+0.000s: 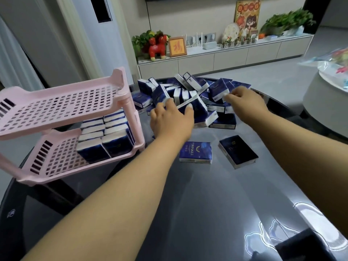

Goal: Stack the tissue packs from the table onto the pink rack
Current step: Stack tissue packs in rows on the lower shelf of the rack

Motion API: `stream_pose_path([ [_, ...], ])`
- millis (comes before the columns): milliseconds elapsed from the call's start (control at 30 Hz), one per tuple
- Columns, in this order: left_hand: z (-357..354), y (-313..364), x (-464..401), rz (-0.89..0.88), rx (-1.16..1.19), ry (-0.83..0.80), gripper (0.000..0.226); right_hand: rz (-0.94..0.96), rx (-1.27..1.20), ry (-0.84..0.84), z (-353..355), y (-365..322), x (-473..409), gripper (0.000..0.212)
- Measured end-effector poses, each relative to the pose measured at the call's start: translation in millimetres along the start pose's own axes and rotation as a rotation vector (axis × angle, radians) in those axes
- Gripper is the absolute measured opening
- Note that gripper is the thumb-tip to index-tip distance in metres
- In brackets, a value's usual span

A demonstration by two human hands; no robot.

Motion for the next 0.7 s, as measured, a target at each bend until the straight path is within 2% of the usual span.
stream_pose_path([
  [100,-13,-8,-24,0.066,-0.077,-0.071,0.066,0.030,0.021,-0.186,-19,0,-15,0.048],
  [233,-32,-6,-30,0.058,0.005,-0.225,0.061,0.053,-0.018,-0.373,-41,-1,-16,0.054],
  [433,-44,-8,-12,-0.012,-0.064,-0.201,0.058,0.165,-0.063,-0.269,-50,3,11,0.044],
  [567,-42,-13,18,-0.020,-0.047,-0.199,0.056,0.201,-0.163,-0.263,-44,4,40,0.039],
  [700,-37,-24,52,-0.020,-0.068,-0.155,0.052,0.260,-0.112,-0.246,-40,0,72,0.033],
])
Point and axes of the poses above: each hand's wrist, its own x-axis away from the middle knuckle, its own z-axis out of the back of the hand, y = z × x, the point moved 4 cm from there along -x, towards the middle knuckle, and after that the axes turned 7 degrees about z, right-handed, at the moved point
